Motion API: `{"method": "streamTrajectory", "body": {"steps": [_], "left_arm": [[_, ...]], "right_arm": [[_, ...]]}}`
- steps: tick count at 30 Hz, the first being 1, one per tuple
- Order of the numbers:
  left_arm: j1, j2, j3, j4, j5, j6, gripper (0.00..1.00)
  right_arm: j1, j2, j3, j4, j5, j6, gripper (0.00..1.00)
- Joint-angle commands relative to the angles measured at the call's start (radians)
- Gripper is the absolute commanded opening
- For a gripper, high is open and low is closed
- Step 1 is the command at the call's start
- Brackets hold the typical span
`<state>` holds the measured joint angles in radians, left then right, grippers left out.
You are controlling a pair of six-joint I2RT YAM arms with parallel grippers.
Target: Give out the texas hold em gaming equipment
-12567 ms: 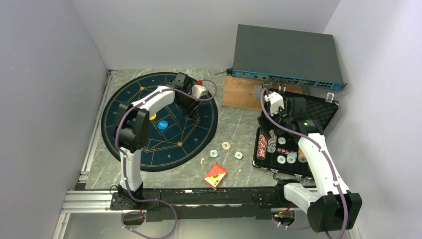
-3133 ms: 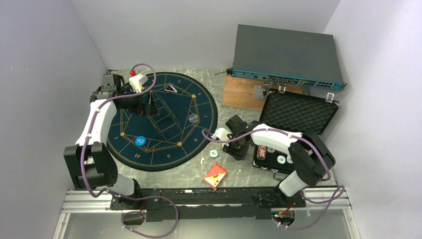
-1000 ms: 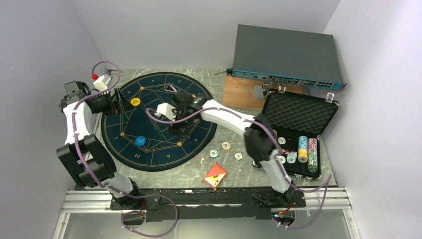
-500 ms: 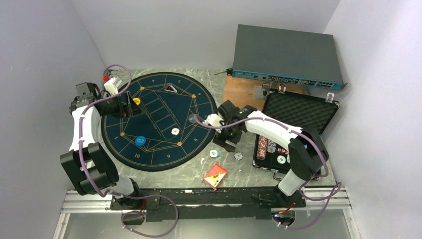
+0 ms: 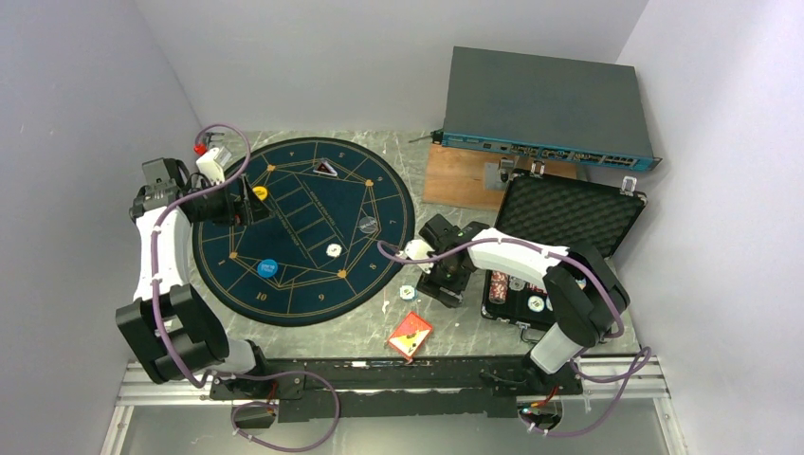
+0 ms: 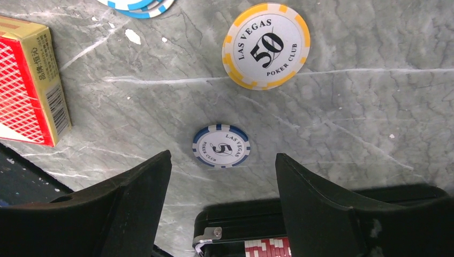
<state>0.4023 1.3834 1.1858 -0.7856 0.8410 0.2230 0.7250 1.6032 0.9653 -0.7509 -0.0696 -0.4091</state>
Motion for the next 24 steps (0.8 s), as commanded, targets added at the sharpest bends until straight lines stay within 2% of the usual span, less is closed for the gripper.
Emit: {"method": "streamTrajectory", "body": {"steps": [1, 15, 20, 24], "left_arm": [[-0.003, -0.044, 0.021, -0.002, 0.006, 0.012, 0.93], [-0.004, 0.013, 0.053, 0.003, 0.007, -0.008, 0.92], [-0.003, 0.011, 0.052, 0.009, -0.005, -0.01, 0.92], [-0.004, 0.019, 0.05, 0.012, -0.001, -0.014, 0.92]], "right_arm": [[-0.002, -0.022, -0.013, 0.052, 0.001, 0.015, 0.73], [0.001, 0.074, -0.089, 0.104, -0.016, 0.0, 0.54], [0.004, 0.088, -0.096, 0.117, 0.007, 0.005, 0.39], [0.014, 0.07, -0.088, 0.103, 0.014, -0.004, 0.33]]}}
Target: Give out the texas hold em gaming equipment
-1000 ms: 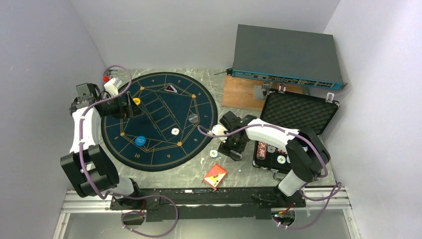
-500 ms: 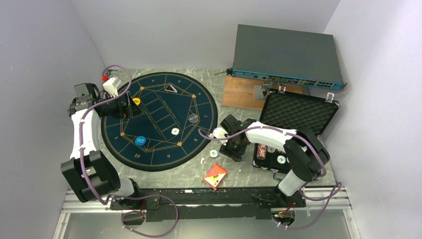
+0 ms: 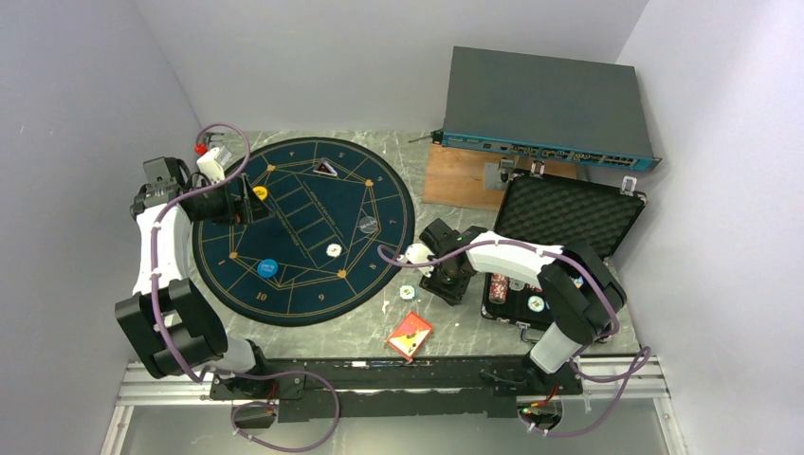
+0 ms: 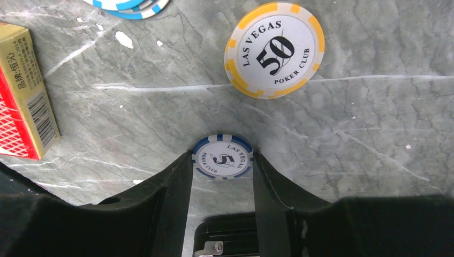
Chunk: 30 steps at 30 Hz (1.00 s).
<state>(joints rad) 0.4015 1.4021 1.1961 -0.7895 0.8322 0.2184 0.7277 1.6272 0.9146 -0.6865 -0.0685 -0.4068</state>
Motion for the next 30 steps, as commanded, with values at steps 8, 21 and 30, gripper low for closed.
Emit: {"method": "streamTrajectory", "body": {"steps": [8, 21, 30], "left_arm": [[-0.003, 0.017, 0.052, 0.014, 0.008, -0.012, 0.92], [-0.003, 0.054, 0.065, 0.02, 0.007, -0.012, 0.92], [-0.003, 0.063, 0.063, 0.021, 0.02, -0.01, 0.92]], "right_arm": [[0.011, -0.007, 0.099, -0.047, -0.026, -0.027, 0.29], [0.039, 0.204, 0.526, -0.074, -0.071, -0.059, 0.27], [0.053, 0.464, 0.83, -0.049, -0.085, -0.05, 0.27]]}}
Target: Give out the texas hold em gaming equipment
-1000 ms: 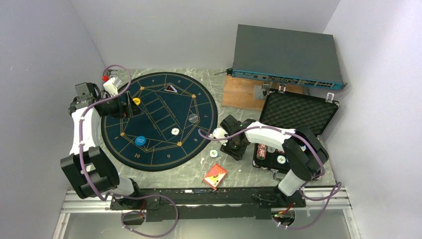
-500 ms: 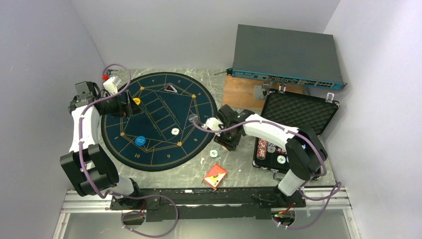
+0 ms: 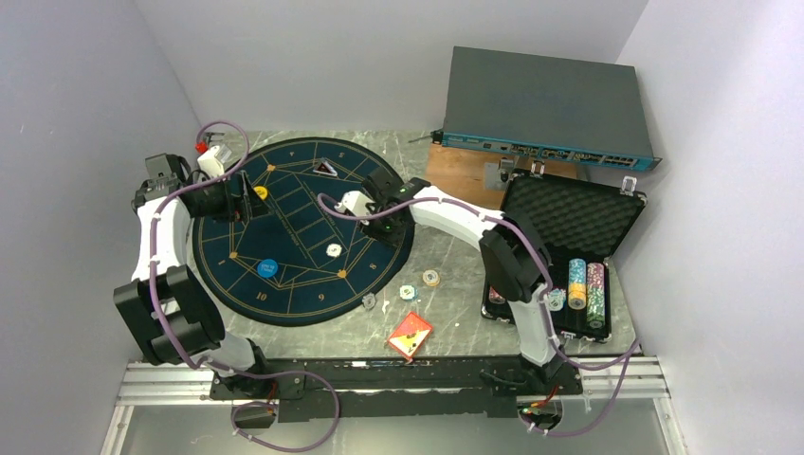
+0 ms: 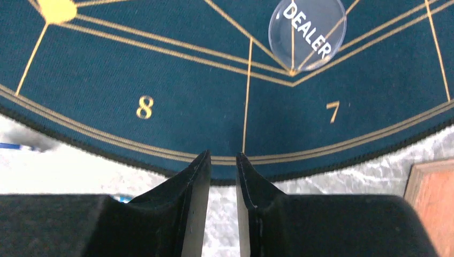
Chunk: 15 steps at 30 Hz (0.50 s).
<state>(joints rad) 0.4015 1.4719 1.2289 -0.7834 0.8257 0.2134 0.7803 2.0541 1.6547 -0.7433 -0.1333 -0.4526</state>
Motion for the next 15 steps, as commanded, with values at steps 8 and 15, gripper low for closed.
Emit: {"method": "streamTrajectory", "body": {"steps": [8, 15], "left_arm": [[-0.033, -0.06, -0.011, -0.117, 0.045, 0.263, 0.95], [-0.259, -0.171, -0.13, -0.245, -0.024, 0.692, 0.91]], "right_arm": [[-0.02, -0.15, -0.054, -0.036, -0.111, 0.005, 0.51], [-0.207, -0.394, -0.27, -0.049, -0.228, 0.04, 0.65]]}}
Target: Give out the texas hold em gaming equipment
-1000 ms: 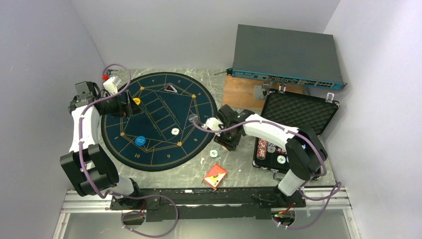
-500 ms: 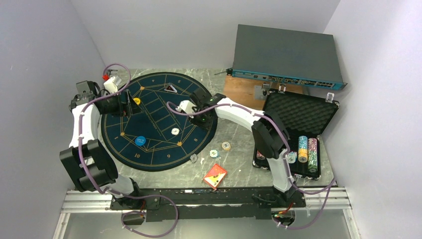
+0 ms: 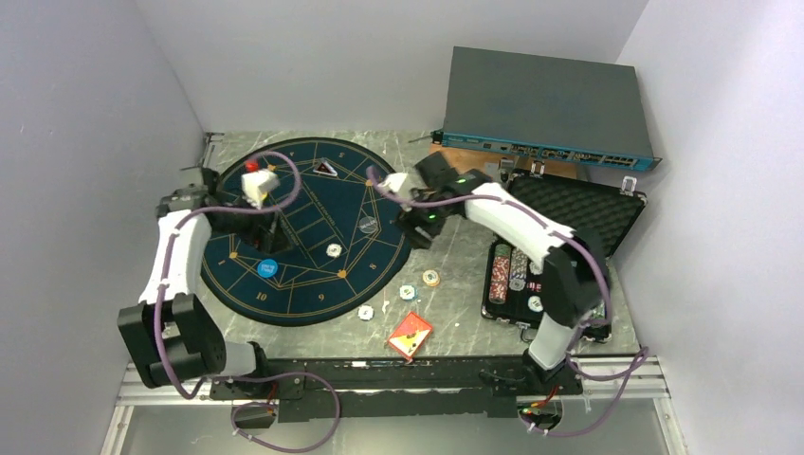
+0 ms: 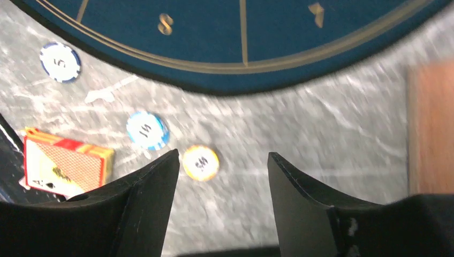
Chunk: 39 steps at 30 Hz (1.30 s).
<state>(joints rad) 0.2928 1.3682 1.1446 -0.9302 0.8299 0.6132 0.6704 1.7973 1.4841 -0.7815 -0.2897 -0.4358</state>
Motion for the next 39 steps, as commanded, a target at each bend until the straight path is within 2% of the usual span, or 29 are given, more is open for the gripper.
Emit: {"method": "streamTrajectory", "body": {"steps": [1, 4, 9, 13, 15, 19, 24, 33, 39], "left_arm": [[-0.222, -0.077, -0.063, -0.087, -0.058, 0.308, 0.9], [-0.437, -0.122, -0.139, 0.007, -0.136, 0.339, 0.89], [-0.754, -0.13, -0.235, 0.128, -0.2, 0.507, 0.84], [-0.911, -0.033, -0.231, 0.139, -0.257, 0.668, 0.8], [-0.978, 0.031, -0.218, 0.156, -0.299, 0.702, 0.79], [-1.063, 0.152, -0.174, 0.162, -0.34, 0.719, 0.74], [-1.14, 0.266, -0.17, 0.207, -0.471, 0.702, 0.64], [-1.177, 0.32, -0.221, 0.25, -0.533, 0.681, 0.59], [-1.195, 0.332, -0.256, 0.255, -0.536, 0.685, 0.51]], "right_arm": [[-0.113, -0.172, -0.136, -0.003, -0.07, 0.029, 0.66], [-0.165, -0.276, -0.246, 0.019, -0.055, 0.026, 0.69], [-0.287, -0.373, -0.346, 0.019, -0.079, 0.016, 0.72], [-0.327, -0.455, -0.418, 0.043, -0.091, 0.002, 0.73], [-0.339, -0.485, -0.442, 0.052, -0.098, -0.001, 0.73], [-0.381, -0.535, -0.481, 0.069, -0.12, -0.006, 0.73], [-0.42, -0.566, -0.51, 0.088, -0.142, 0.0, 0.73], [-0.439, -0.579, -0.522, 0.097, -0.162, 0.0, 0.73], [-0.443, -0.573, -0.524, 0.105, -0.16, -0.001, 0.72]]}}
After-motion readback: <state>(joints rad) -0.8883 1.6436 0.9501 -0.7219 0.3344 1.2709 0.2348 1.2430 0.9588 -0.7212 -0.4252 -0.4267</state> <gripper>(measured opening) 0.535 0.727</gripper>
